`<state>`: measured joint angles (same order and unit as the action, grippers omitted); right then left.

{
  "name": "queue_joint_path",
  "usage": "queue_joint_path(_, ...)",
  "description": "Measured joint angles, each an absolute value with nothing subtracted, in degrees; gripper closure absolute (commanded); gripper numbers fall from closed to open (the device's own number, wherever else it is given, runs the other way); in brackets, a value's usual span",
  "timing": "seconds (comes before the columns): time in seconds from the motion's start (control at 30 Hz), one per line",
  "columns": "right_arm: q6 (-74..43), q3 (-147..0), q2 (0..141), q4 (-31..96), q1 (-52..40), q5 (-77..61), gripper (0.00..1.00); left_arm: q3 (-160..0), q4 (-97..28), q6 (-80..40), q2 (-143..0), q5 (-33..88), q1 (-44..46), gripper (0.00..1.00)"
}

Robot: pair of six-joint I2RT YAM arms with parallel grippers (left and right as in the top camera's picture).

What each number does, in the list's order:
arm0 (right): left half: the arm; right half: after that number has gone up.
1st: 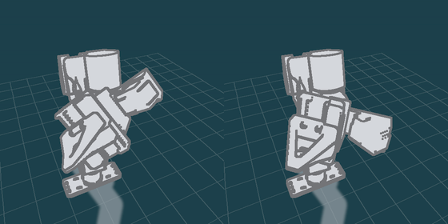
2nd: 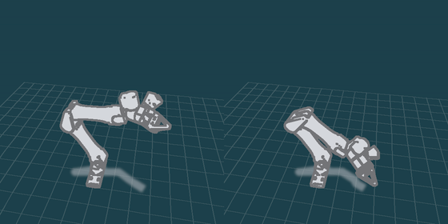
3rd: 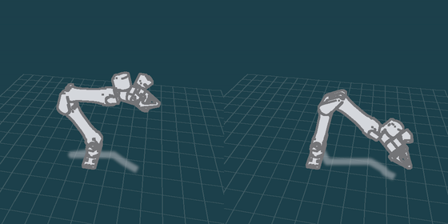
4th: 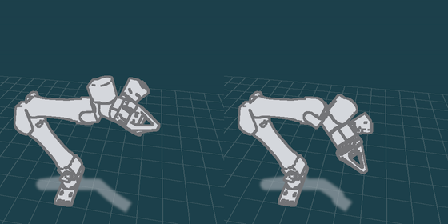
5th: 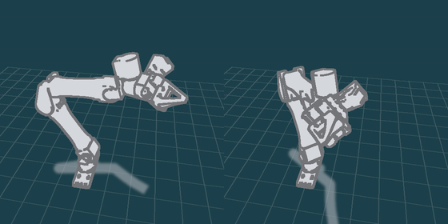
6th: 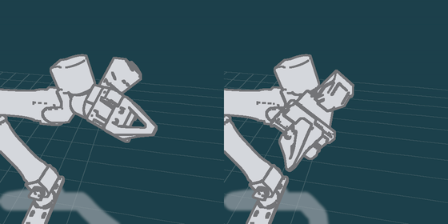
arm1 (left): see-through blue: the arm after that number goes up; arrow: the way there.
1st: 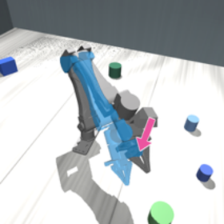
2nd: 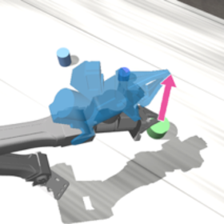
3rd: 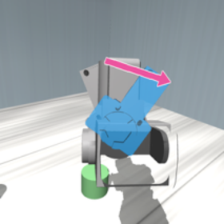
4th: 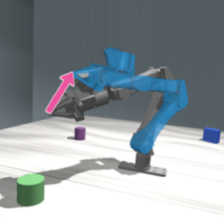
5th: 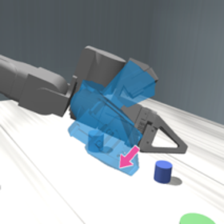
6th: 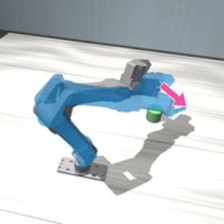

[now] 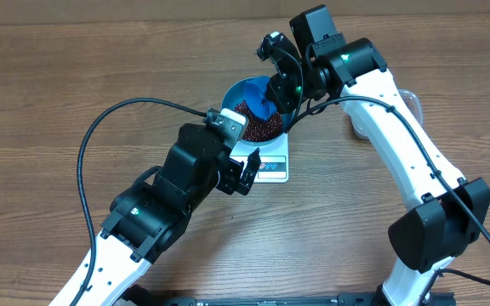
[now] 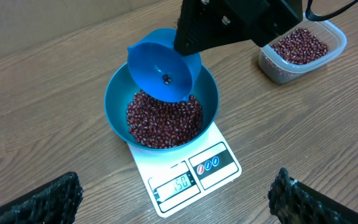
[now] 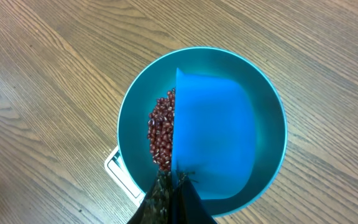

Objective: Scoop item into bowl and weigh 150g on scale
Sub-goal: 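Tilt the scoop with right gripper to pour beans into the teal bowl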

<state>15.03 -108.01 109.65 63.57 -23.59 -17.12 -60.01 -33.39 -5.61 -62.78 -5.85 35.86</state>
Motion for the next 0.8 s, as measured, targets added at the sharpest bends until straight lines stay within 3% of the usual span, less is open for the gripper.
queue_joint_path(0.8,15.03,-108.01,109.65,63.57,-22.2,-16.95,0.96,-60.01,-34.26,-5.61,-62.78,-5.85,35.86,0.0)
